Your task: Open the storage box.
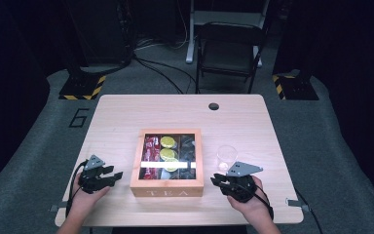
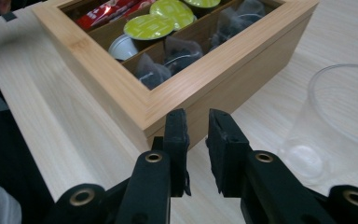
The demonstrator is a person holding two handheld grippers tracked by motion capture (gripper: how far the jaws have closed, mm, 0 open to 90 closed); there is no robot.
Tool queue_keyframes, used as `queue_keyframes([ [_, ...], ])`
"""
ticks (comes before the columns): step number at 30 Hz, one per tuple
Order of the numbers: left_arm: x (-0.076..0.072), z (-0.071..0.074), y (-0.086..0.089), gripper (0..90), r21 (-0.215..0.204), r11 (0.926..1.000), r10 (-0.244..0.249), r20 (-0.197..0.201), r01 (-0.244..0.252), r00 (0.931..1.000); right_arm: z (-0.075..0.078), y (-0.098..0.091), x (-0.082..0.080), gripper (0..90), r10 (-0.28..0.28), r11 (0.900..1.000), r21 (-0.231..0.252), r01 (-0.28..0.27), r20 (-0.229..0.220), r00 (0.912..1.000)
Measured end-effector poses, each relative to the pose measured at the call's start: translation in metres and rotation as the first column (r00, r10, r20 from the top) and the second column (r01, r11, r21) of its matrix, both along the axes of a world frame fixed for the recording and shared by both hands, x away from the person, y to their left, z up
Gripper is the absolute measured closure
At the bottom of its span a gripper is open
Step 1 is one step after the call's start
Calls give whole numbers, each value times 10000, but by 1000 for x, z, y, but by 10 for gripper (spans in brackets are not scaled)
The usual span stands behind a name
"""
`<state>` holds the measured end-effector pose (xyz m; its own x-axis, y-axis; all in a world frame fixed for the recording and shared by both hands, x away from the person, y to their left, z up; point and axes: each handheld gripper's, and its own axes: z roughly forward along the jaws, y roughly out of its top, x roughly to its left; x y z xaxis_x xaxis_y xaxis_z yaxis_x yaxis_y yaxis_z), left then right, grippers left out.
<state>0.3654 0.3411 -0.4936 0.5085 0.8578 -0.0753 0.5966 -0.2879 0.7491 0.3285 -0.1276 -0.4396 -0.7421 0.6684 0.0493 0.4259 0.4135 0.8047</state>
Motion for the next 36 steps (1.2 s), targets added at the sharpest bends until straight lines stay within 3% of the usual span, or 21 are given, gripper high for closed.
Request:
queue_keyframes([
  [8, 1, 0, 2, 488, 42, 10000, 82, -16, -81, 10000, -12, 6, -6, 824, 536, 9980, -300, -548, -375, 9979],
  [16, 1, -1, 4, 487, 16, 9999, 145, 17, -145, 9999, -19, 16, -7, 845, 932, 9939, -554, -955, -429, 9947],
  [36, 2, -1, 3, 487, 50, 10000, 77, -14, -77, 10000, -25, 23, -6, 876, 1135, 9893, -867, -1175, -507, 9922],
])
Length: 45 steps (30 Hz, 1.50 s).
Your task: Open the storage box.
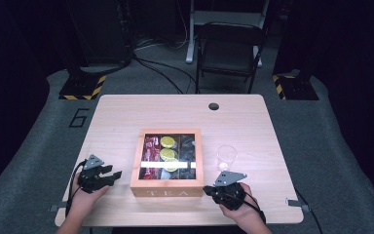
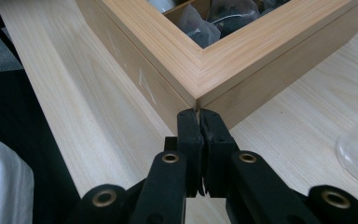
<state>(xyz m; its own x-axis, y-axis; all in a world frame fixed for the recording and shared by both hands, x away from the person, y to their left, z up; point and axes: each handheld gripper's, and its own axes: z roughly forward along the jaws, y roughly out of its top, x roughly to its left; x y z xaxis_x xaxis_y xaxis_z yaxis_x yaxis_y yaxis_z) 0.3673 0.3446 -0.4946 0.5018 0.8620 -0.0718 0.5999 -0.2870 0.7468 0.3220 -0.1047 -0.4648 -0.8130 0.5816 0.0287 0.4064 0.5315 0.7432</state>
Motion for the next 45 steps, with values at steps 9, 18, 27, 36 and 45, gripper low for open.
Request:
queue_keyframes([
  [9, 0, -1, -1, 487, -37, 10000, 81, 26, -81, 10000, -2, 1, 0, 877, -17, 10000, 79, 16, 84, 10000],
  [18, -2, 1, -3, 489, -17, 10000, -88, 89, 88, 9999, 0, 2, 0, 876, -167, 9998, 128, 167, -42, 9999],
  [27, -8, 7, -8, 494, -138, 9994, -313, 322, 317, 9990, 8, 0, -1, 875, -218, 9990, 381, 223, -127, 9997],
  [36, -23, 19, -20, 505, -336, 9955, -857, 701, 882, 9939, 17, 0, 2, 873, -206, 9967, 782, 196, 116, 9997],
  [45, -38, 34, -28, 530, -514, 9902, -1239, 1107, 1301, 9861, 23, 2, 5, 870, -277, 9947, 999, 252, 236, 9993],
])
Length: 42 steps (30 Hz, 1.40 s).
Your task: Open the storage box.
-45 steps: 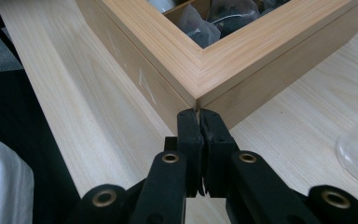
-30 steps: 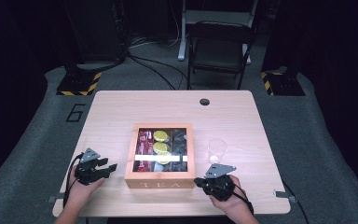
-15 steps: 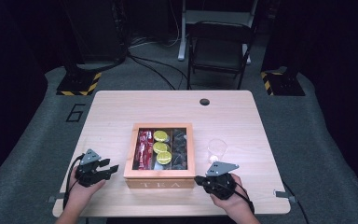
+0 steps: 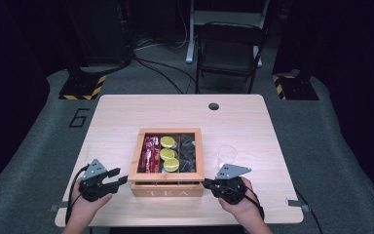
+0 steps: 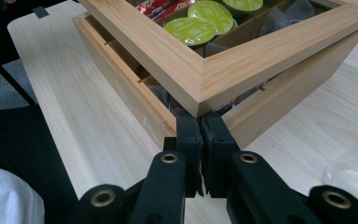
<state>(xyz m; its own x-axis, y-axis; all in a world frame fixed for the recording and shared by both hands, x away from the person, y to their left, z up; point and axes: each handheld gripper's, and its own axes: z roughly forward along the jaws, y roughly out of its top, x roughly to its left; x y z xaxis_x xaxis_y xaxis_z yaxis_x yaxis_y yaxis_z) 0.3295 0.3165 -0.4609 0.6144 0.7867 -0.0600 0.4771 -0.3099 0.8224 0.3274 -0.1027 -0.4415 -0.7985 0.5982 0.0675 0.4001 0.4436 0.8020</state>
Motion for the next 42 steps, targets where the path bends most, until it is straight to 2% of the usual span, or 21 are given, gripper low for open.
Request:
queue_keyframes([
  [2, -2, 3, -1, 533, 107, 9998, -174, 64, 173, 9998, 0, 1, 0, 867, -16, 10000, 28, 16, -22, 10000],
  [4, -5, 5, -3, 533, 81, 9996, -268, 134, 267, 9996, 0, 1, 2, 865, 69, 10000, 57, -69, 70, 10000],
  [6, -7, 6, -5, 532, 29, 9996, -266, 216, 265, 9994, 0, 1, 2, 863, 29, 10000, 82, -29, -19, 10000],
  [7, -9, 9, -7, 532, 76, 9991, -425, 241, 423, 9988, 0, 2, 3, 861, 51, 9999, 98, -51, -22, 10000],
  [10, -11, 10, -11, 532, 34, 9992, -405, 325, 404, 9986, 0, 2, 4, 861, 89, 9999, 57, -89, 46, 9999],
  [11, -11, 12, -12, 533, 189, 9983, -562, 218, 557, 9982, 0, 3, 3, 861, -18, 9999, 108, 18, 21, 10000],
  [12, -13, 13, -17, 539, 183, 9973, -718, 334, 712, 9969, 1, 3, 5, 860, 87, 9999, 139, -87, 28, 10000],
  [13, -13, 13, -17, 548, 183, 9973, -718, 334, 712, 9969, 1, 3, 5, 860, 87, 9999, 139, -87, 28, 10000],
  [14, -14, 14, -19, 548, 281, 9954, -921, 313, 912, 9953, 1, 3, 5, 860, 73, 9998, 159, -74, 16, 10000],
  [17, -16, 16, -26, 555, 399, 9935, -1079, 452, 1062, 9931, 0, 4, 5, 859, 51, 9998, 172, -51, 45, 10000],
  [23, -18, 17, -31, 581, 588, 9947, -886, 634, 849, 9940, 0, 3, 5, 849, 36, 9996, 263, -38, 67, 10000],
  [26, -18, 17, -30, 572, 386, 9972, -661, 663, 636, 9956, 0, 3, 6, 832, 41, 9995, 316, -44, 80, 10000],
  [29, -19, 17, -31, 548, 450, 9974, -594, 788, 560, 9951, 0, 4, 6, 816, -29, 9992, 410, 26, 76, 10000],
  [30, -20, 17, -32, 544, 540, 9972, -568, 874, 522, 9946, 0, 4, 6, 774, -106, 9992, 378, 100, 172, 9998],
  [33, -20, 17, -32, 539, 577, 9967, -622, 880, 572, 9942, 0, 4, 6, 734, -178, 9991, 397, 167, 266, 9995],
  [34, -19, 17, -32, 539, 625, 9963, -652, 907, 597, 9937, 0, 4, 5, 682, -339, 9990, 295, 328, 368, 9987],
  [35, -19, 17, -32, 539, 625, 9963, -652, 907, 597, 9937, 0, 4, 5, 682, -339, 9990, 295, 328, 368, 9987],
  [36, -20, 17, -32, 539, 630, 9961, -669, 922, 613, 9935, -1, 4, 5, 643, -432, 9989, 199, 422, 535, 9976],
  [42, -19, 18, -32, 538, 648, 9959, -686, 949, 626, 9931, -1, 4, 3, 570, -661, 9978, 22, 662, 946, 9933],
])
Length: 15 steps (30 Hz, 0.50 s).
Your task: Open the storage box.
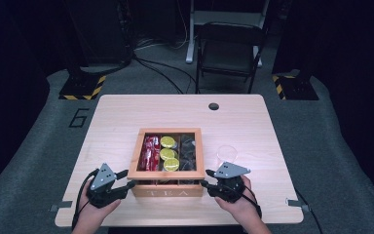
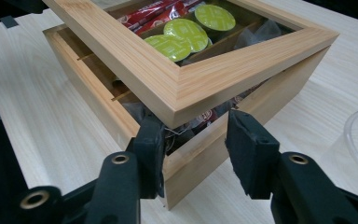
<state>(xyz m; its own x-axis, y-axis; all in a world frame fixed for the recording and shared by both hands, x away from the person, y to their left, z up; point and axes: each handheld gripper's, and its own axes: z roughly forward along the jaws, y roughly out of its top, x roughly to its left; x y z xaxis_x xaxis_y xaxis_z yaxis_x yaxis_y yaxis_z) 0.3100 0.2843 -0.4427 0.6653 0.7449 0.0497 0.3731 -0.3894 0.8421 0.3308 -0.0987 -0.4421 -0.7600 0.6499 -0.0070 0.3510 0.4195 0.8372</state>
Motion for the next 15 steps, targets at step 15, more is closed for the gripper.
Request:
queue_keyframes([
  [15, 3, 8, 1, 531, -182, 9998, -30, -112, 28, 9999, 8, 4, -4, 536, 100, 9999, 122, -106, 523, 9986],
])
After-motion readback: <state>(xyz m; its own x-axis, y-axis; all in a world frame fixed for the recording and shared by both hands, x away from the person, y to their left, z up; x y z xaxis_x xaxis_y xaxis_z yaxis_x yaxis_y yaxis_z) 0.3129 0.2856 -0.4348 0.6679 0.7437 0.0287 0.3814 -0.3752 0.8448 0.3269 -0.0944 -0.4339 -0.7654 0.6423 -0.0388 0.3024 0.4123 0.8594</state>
